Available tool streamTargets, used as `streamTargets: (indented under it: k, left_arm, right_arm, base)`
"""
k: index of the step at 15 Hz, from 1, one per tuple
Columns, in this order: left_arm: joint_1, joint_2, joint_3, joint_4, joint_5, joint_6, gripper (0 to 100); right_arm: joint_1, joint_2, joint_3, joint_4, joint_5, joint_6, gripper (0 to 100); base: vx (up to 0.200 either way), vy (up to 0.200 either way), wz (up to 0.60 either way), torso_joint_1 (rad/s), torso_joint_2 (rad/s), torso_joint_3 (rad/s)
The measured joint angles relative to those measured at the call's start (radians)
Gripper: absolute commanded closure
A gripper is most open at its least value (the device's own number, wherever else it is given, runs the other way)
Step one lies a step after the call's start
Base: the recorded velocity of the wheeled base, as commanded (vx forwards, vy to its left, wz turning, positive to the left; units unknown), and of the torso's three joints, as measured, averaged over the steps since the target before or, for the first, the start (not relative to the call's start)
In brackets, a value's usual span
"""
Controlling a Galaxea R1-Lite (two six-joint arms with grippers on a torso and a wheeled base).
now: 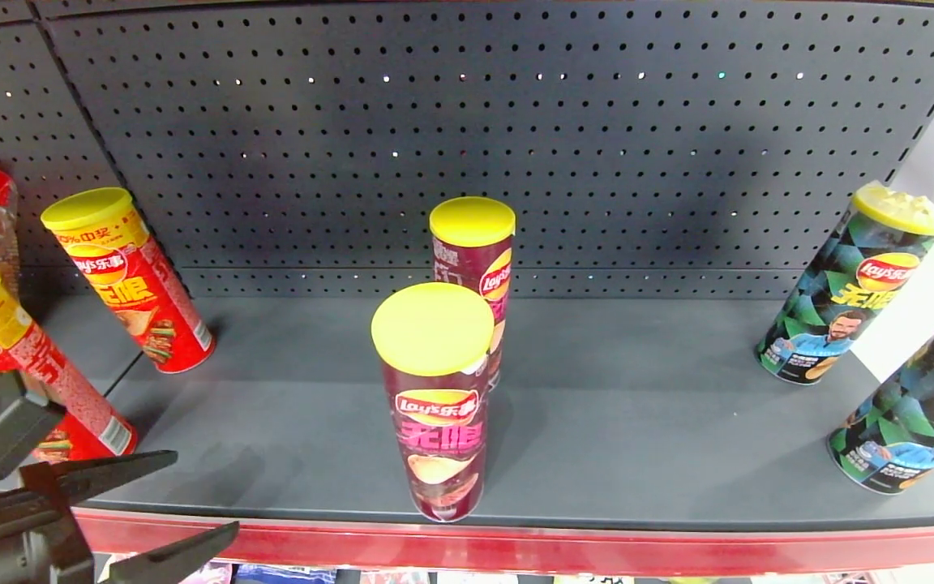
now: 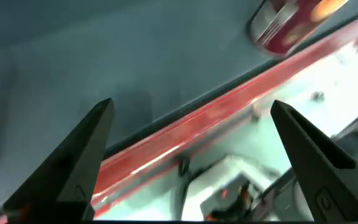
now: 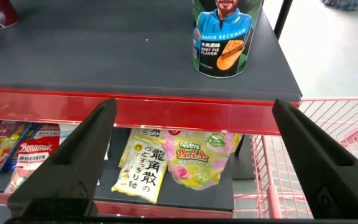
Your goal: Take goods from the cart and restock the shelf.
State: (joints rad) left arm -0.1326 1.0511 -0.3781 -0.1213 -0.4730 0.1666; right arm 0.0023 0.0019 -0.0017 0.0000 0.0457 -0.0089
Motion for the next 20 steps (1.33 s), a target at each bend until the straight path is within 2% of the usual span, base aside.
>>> streamTargets:
  k: [3,8,12,20]
  left_arm:
    - [-0.029,0.123,-0.040,-0.010,-0.001,0.034,0]
    - [-0.127,0.307,-0.081,-0.159,0.006,0.042,0]
    - [-0.188,0.379,-0.117,-0.164,0.019,0.042,0]
    - [-0.250,0.453,-0.171,-0.164,0.032,0.042,0]
  right_arm:
    - [0.000,0.000,0.000,0.000,0.000,0.000,0]
    - [0.000,0.000,0.000,0.000,0.000,0.001,0]
    - [0.000,0.000,0.000,0.000,0.000,0.000,0]
    - [0.000,0.000,0.000,0.000,0.000,0.000,0]
  base:
    - [0.000,0.000,0.00,0.000,0.00,0.000]
    - [0.000,0.000,0.00,0.000,0.00,0.000]
    - [0.000,0.000,0.00,0.000,0.00,0.000]
    - [0.000,0.000,0.00,0.000,0.00,0.000]
